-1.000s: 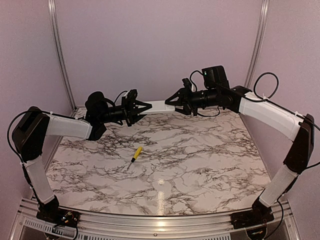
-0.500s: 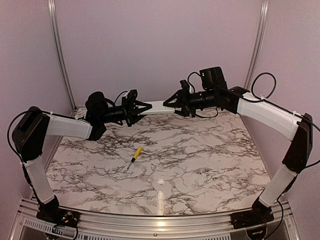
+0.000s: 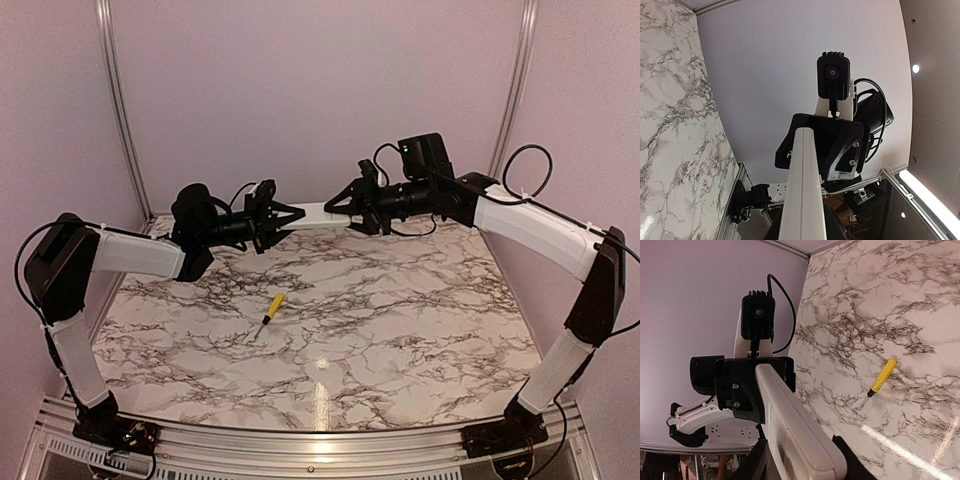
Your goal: Unload the batteries from the remote control
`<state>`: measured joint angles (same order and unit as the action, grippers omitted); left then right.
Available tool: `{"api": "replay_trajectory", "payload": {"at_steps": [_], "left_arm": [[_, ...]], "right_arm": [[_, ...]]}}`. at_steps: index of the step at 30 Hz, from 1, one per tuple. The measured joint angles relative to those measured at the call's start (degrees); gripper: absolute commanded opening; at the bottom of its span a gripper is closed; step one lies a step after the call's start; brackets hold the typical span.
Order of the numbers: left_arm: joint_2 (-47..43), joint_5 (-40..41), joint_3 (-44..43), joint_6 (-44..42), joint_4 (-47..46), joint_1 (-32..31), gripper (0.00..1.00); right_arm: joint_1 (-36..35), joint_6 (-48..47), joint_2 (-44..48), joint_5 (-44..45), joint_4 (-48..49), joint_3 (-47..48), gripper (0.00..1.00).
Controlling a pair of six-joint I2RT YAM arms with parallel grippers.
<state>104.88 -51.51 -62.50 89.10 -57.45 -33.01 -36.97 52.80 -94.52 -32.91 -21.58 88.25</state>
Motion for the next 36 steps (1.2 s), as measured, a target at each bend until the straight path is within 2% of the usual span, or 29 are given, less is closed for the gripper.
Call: {"api": "replay_trajectory", "payload": {"at_steps": [15, 28, 36], "left_arm": [[0.0, -0.2, 0.0, -0.8, -0.8, 0.0, 0.0], [0.0, -0.5, -0.8, 2.7, -5.3, 0.0, 0.0], [1.0, -0.5, -0.9, 11.7, -14.6, 0.0, 0.0]], "right_arm": [[0.1, 0.5, 0.3, -0.7, 0.0, 0.0, 0.22], [0.3, 2.3, 1.9, -2.8, 2.6, 0.0, 0.19], [0.2, 3.4, 3.8, -5.9, 7.3, -1.1, 0.19]]}}
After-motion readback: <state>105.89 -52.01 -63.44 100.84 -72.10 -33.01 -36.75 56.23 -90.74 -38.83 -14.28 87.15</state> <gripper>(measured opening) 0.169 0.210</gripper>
